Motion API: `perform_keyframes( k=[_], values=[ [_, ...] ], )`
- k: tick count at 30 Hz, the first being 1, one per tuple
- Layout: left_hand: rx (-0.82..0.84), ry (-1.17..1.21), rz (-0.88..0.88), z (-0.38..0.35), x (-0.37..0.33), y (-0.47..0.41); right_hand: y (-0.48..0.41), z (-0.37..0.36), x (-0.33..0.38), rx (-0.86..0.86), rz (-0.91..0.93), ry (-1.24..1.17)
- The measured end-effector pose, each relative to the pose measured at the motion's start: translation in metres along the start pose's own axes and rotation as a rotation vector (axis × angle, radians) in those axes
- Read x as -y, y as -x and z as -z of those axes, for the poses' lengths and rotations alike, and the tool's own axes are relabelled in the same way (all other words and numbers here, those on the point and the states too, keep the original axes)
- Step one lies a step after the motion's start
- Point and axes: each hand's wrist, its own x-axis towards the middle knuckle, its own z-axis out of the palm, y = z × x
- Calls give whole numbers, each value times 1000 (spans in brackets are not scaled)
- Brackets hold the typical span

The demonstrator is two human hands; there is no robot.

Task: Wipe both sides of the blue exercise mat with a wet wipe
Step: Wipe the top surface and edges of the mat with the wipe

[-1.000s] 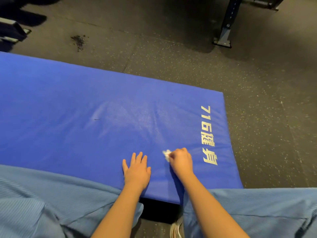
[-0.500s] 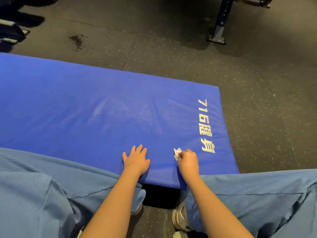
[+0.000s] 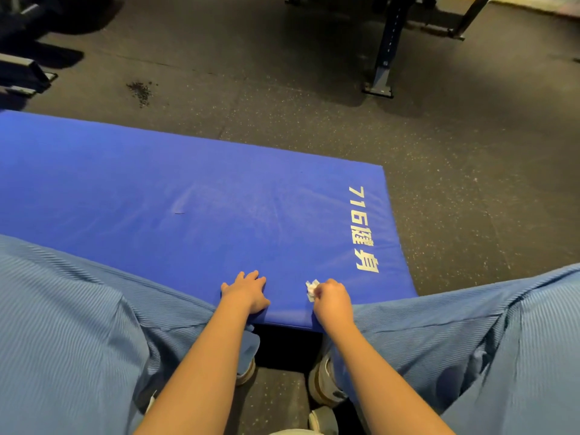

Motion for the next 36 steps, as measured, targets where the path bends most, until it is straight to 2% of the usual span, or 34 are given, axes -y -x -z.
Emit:
perform_keyframes(
  k=[5, 11, 16, 22, 24, 26, 28, 31, 36],
  values=[
    [-17, -9, -18, -1, -6, 0, 3, -2, 18, 95, 156, -38],
    [2, -11, -44, 2, -8, -3, -2, 3, 2, -51, 19, 48],
    [-48, 5, -112, 5, 5, -1, 9, -13, 41, 106, 292, -19],
    [-154, 92, -32, -8, 21, 2, 6, -5, 17, -63, 99, 32],
    [-155, 91, -30, -8, 24, 3, 16, -10, 27, -46, 182, -23],
    [-127, 68, -53, -3, 26, 5, 24, -16, 38, 42, 323, -68],
    [-57, 47, -86, 2, 29, 7, 27, -16, 39, 119, 439, 5],
    [2, 12, -97, 3, 33, 12, 29, -13, 30, 90, 565, 248],
    [-93, -63, -107, -5, 32, 16, 27, -23, 25, -97, 517, 416]
  ],
)
